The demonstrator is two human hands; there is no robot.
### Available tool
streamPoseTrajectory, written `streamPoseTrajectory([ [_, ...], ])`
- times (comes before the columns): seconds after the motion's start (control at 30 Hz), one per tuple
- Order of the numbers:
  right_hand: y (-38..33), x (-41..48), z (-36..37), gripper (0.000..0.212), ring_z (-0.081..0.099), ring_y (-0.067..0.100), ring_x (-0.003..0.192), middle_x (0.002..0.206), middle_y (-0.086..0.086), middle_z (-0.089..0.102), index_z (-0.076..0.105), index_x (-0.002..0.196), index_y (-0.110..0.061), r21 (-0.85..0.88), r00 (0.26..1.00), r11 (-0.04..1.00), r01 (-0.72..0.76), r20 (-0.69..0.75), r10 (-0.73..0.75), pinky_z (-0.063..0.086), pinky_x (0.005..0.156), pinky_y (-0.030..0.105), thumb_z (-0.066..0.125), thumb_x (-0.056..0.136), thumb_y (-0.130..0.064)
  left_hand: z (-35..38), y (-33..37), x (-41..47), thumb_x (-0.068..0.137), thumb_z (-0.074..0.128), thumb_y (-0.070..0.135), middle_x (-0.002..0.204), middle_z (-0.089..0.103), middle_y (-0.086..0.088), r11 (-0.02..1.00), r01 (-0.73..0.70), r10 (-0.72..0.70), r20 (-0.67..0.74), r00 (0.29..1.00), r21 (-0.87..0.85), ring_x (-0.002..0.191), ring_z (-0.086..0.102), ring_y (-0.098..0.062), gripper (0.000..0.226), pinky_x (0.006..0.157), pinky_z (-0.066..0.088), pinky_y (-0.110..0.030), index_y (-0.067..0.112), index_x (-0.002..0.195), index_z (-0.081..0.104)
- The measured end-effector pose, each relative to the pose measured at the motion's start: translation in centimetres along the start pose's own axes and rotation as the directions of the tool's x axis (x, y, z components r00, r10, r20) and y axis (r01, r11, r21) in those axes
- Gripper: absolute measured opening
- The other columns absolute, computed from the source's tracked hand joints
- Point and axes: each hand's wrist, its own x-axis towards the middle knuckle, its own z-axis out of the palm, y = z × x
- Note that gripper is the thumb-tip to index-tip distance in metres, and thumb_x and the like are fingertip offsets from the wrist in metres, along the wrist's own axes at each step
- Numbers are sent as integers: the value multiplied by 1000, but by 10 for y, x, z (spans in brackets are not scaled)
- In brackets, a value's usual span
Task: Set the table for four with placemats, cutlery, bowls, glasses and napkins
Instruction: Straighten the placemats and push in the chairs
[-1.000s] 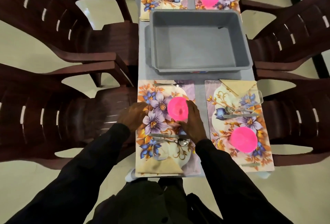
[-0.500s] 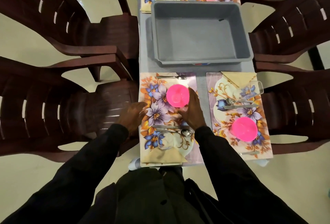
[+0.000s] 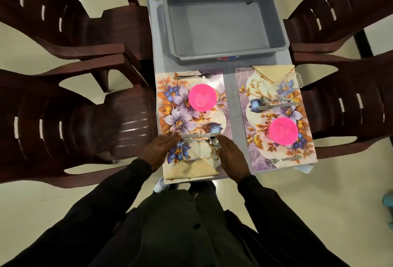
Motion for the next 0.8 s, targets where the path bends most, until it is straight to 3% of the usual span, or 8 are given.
streamPoseTrajectory([
  [0.1, -4, -1, 4, 97, 48, 29, 138, 150, 14, 49, 41, 150, -8, -7, 999, 999, -42, 4, 42, 42, 114, 39, 88, 66, -3, 2, 7, -2, 100, 64, 25, 164, 33, -8, 994, -46, 47, -7, 999, 98, 152, 29, -28, 67, 123, 17, -37, 19, 159, 32],
  [0.23, -13, 1, 0, 76, 53, 34, 133, 146, 19, 53, 44, 148, -5, 18, 997, 999, -48, -61, 49, 42, 112, 43, 77, 79, 4, 7, 7, -5, 105, 56, 22, 167, 23, -6, 988, -41, 43, -5, 999, 150, 156, 18, -25, 63, 126, 9, -38, 19, 160, 25],
  [0.33, -14, 2, 0, 73, 54, 35, 133, 147, 20, 52, 43, 149, -3, 7, 997, 999, -36, -65, 37, 39, 112, 39, 74, 83, 3, 11, 7, -5, 104, 57, 16, 168, 18, -4, 984, -37, 38, -4, 999, 174, 157, 12, -24, 68, 127, 7, -39, 20, 161, 19],
  [0.47, -17, 6, -1, 70, 51, 37, 136, 148, 22, 49, 41, 150, -1, 22, 998, 999, -24, -49, 25, 44, 112, 45, 71, 87, -2, 16, 5, -5, 103, 57, 14, 170, 12, -3, 979, -31, 32, 0, 999, 204, 157, 4, -22, 73, 125, 1, -38, 21, 162, 14],
  [0.8, -24, 23, -9, 58, 54, 40, 132, 142, 26, 54, 46, 144, 3, 24, 996, 1000, 0, -93, 2, 44, 109, 44, 67, 90, 0, 9, -1, 5, 91, 76, 21, 168, 18, -11, 972, -63, 62, 10, 998, 227, 156, 9, -29, 89, 127, 14, -47, 11, 161, 22],
])
